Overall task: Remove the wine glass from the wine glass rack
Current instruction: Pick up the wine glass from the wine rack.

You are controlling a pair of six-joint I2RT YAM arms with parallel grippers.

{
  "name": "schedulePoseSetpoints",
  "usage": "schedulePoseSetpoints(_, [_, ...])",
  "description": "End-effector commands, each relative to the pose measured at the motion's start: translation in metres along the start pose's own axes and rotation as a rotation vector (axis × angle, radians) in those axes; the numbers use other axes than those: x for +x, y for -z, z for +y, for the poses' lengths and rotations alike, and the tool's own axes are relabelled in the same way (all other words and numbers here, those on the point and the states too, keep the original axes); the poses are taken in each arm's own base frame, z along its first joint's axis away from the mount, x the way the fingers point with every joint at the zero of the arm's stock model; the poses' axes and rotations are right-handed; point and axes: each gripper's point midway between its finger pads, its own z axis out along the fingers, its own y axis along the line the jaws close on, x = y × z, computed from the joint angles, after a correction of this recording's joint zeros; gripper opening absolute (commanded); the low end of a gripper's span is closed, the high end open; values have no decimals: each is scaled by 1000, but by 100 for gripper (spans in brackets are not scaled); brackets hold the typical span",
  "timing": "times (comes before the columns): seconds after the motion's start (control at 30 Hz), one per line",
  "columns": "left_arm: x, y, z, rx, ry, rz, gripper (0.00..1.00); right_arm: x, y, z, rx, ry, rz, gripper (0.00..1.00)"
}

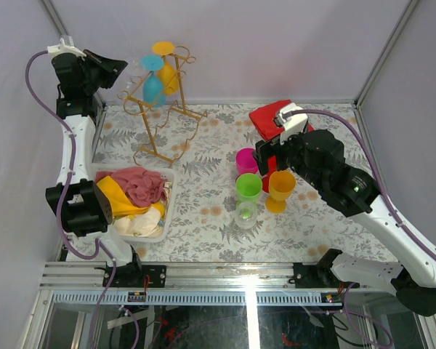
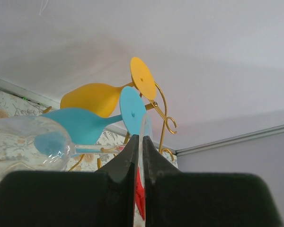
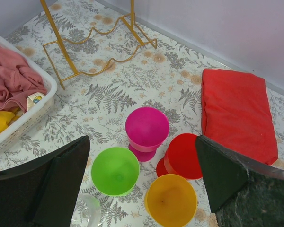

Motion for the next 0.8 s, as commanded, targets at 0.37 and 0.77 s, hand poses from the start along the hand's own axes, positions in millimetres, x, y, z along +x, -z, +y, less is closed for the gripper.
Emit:
schedulePoseSetpoints(0.37, [-53, 66, -57, -6, -252, -263, 0, -13, 4, -1, -5, -6, -49, 99])
schedulePoseSetpoints(0.77, [-31, 134, -55, -128, -334, -234, 0, -15, 8, 9, -57, -41, -65, 99])
